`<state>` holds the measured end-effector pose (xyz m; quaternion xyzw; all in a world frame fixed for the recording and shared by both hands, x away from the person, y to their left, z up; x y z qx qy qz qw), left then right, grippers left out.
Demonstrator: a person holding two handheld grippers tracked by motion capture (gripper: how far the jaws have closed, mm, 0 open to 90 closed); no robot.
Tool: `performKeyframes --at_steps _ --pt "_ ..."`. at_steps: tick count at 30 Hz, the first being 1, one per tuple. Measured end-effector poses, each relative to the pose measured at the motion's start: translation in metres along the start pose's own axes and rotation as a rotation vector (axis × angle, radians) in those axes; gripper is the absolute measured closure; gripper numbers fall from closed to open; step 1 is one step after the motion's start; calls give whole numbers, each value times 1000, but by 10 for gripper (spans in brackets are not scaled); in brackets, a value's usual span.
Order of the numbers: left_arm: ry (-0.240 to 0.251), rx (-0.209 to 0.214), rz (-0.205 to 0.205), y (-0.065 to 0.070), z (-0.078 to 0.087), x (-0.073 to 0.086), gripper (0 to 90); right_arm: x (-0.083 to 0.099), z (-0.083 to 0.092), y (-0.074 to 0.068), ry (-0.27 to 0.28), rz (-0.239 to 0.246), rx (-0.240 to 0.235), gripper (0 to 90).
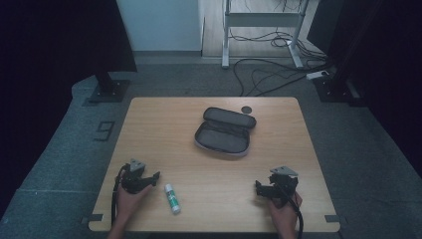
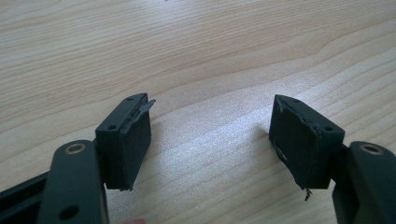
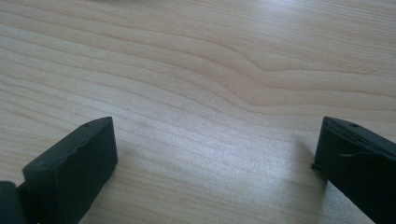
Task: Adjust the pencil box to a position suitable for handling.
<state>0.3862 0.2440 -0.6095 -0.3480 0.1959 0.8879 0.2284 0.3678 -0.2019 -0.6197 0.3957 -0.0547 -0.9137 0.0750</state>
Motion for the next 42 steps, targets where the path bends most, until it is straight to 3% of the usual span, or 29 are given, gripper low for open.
performKeyframes --at_steps 13,16,20,26,34,42 --pt "5 -26 -11 0 2 1 320 -2 -1 -1 3 -11 8 13" --pt "43 -39 -19 2 8 -5 345 -2 1 -1 11 -20 14 55" --pt "161 -4 -39 18 36 -31 350 -3 4 0 16 -45 6 126" --pt "162 47 -47 32 38 -42 341 -13 14 3 56 -69 -15 138" --pt "166 85 -31 37 33 -51 343 -29 25 2 118 -72 -31 149" --pt "177 118 -25 40 32 -65 344 -39 30 -1 135 -69 -43 160"
Point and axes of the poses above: each handheld gripper's, and its own axes: z roughly backward along the jaws, x roughly out of its underside, y roughly to its right, the point moved 9 cm from there along -z, roughly forward along the jaws, and after that the axes turned 14 degrees about x, right-handed, at the moved point
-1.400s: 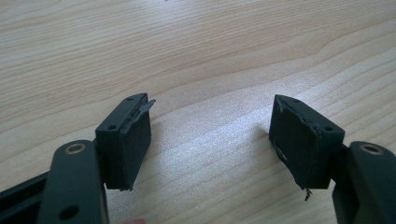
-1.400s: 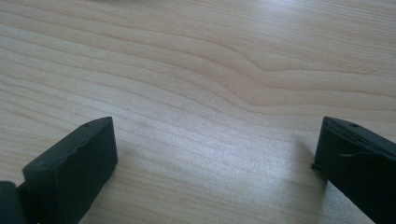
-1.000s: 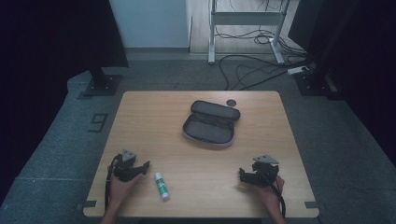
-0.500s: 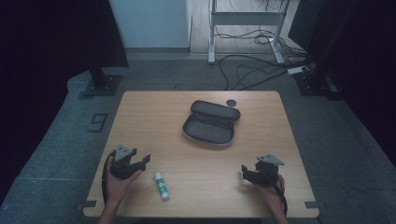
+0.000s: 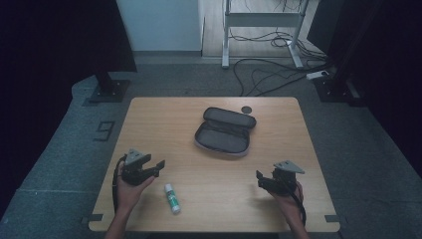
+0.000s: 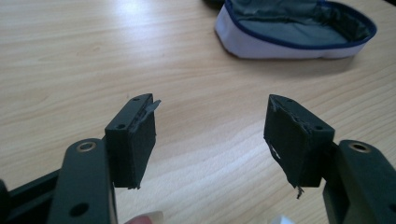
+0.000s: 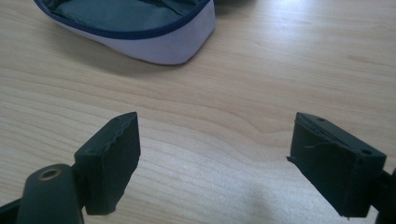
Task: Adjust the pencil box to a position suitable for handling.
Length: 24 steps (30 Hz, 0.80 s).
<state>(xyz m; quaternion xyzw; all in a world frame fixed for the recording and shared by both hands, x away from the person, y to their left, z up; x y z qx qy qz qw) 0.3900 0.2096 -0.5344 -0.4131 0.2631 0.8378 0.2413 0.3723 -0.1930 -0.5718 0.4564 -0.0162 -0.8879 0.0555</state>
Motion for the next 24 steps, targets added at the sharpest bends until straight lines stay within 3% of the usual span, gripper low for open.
performKeyframes --at_steps 10,24 --pt "14 84 -15 8 -12 -26 332 -16 2 -7 16 3 -19 180" --pt "-28 86 20 4 -38 -42 337 -48 4 -15 54 -1 -35 205"
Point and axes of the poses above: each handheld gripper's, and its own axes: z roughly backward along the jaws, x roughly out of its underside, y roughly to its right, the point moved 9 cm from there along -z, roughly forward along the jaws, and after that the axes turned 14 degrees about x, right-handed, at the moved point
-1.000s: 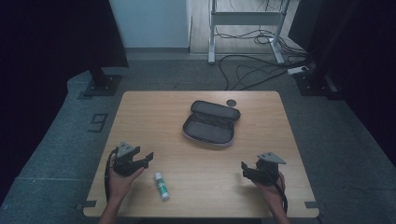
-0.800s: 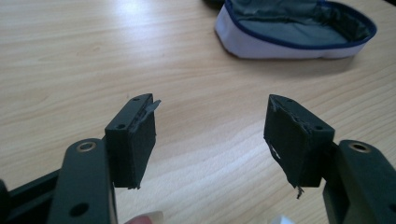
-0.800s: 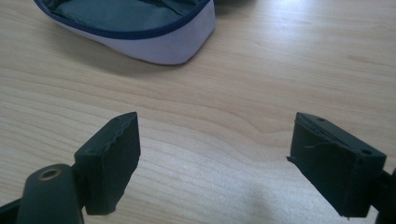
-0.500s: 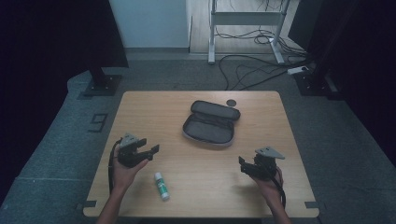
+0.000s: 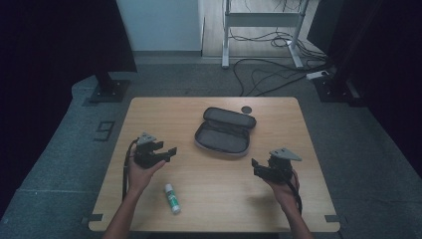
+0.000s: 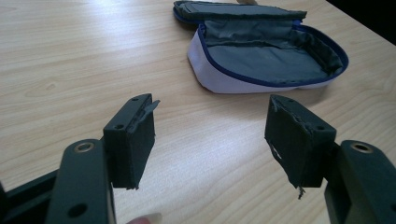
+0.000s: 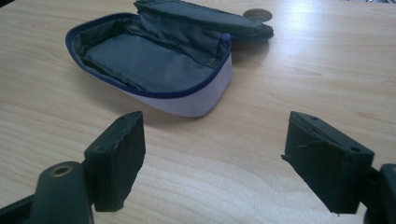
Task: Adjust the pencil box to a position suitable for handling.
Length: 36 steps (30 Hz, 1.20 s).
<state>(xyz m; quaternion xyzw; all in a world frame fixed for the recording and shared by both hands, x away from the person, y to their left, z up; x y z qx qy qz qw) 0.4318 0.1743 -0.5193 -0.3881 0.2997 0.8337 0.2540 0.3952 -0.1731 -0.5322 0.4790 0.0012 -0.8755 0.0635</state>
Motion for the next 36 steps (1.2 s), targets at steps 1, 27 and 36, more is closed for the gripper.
performKeyframes --at_steps 1,27,36 --pt "1 0 3 -1 -2 -1 338 -1 -1 -1 0 2 -1 206" --pt "-7 16 30 -10 -43 -28 355 -19 -33 -16 -47 0 -11 259" --pt "-34 12 4 -7 -56 -36 355 -22 -45 -23 -58 1 -18 285"
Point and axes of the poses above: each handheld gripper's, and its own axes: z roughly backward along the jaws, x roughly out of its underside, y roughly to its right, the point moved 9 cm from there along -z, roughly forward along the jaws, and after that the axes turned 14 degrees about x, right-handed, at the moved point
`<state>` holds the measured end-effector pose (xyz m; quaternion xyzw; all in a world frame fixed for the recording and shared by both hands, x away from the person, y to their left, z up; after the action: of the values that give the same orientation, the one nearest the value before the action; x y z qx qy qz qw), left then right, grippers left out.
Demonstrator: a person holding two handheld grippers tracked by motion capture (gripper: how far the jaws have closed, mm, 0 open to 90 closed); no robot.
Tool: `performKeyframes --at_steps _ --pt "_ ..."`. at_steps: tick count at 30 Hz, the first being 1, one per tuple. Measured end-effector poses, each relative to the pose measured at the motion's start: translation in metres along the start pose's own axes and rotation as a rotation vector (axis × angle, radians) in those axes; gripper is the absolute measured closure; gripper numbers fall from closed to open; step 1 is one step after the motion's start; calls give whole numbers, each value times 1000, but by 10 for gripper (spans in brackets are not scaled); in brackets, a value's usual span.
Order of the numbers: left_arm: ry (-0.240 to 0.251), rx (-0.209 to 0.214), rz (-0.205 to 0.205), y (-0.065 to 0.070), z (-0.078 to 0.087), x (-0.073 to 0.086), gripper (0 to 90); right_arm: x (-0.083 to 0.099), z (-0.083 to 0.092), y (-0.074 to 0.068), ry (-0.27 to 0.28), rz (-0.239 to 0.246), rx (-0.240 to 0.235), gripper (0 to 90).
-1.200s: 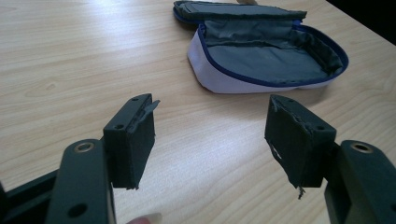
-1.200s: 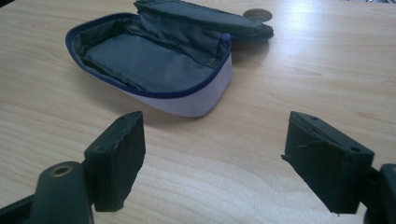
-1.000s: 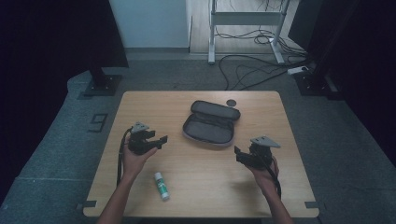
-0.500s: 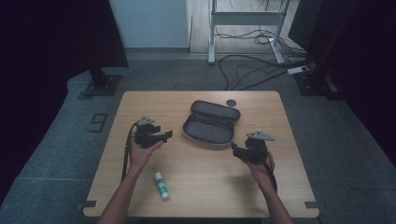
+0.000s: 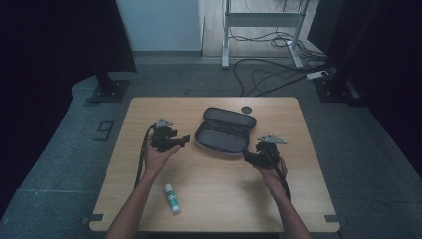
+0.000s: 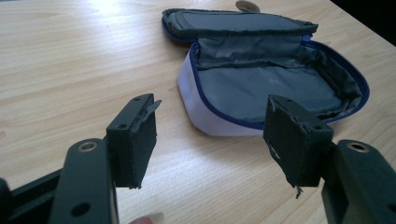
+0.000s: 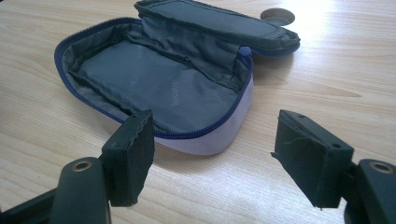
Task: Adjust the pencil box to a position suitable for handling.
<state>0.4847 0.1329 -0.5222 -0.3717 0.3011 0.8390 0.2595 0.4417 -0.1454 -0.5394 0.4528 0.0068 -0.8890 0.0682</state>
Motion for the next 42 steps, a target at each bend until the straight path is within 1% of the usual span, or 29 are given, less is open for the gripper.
performKeyframes --at_steps 1,2,6,7,9,11,12,14,16,19,20,24,27,30,34,36,39,42 --pt "0 0 0 0 0 0 355 0 0 0 0 0 0 285" --pt "-12 4 3 0 -2 0 355 0 -1 -1 1 2 0 289" --pt "-36 -6 -11 -1 -11 -5 352 -3 -6 -6 -5 11 -1 300" --pt "-34 -12 -14 -2 -13 -7 350 -4 -7 -6 -2 14 1 309" --pt "-42 -3 2 -3 -17 -10 349 -7 -9 -6 3 11 7 319" --pt "-53 -8 3 -6 -21 -12 349 -11 -11 -7 10 8 7 322" --pt "-53 -10 1 -7 -23 -13 349 -12 -11 -7 12 9 8 322" --pt "-41 4 13 -7 -26 -15 354 -16 -13 -6 27 0 1 326" --pt "-34 19 34 -7 -30 -15 360 -17 -16 -5 17 -12 -4 325" --pt "-37 21 39 -6 -36 -14 369 -19 -22 -2 8 -16 7 334" --pt "-51 26 39 -6 -39 -14 369 -20 -24 -2 5 -17 8 338" --pt "-75 11 13 -2 -52 -16 367 -19 -33 -1 -12 -15 20 353" --pt "-73 9 0 0 -60 -18 365 -19 -38 0 -19 -21 29 367" --pt "-84 12 7 -1 -69 -15 365 -19 -42 1 -19 -25 38 388" --pt "-109 2 21 -7 -80 -7 371 -15 -51 4 -36 -22 46 413" --pt "-113 -1 24 -8 -82 -6 371 -14 -52 4 -37 -26 46 417" --pt "-119 -8 43 -13 -83 -4 379 -12 -55 4 -48 -29 42 428" --pt "-122 -17 52 -17 -84 -3 387 -10 -59 3 -59 -25 41 433"
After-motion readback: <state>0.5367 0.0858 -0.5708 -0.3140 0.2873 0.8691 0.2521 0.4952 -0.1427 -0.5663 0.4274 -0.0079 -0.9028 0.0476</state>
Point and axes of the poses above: each handheld gripper's, and its own axes: z roughly backward along the jaws, x roughly out of its underside, y roughly to its right, the point moved 9 cm from there along -z, roughly forward along the jaws, and after that the axes turned 14 degrees about x, right-handed, at the moved point
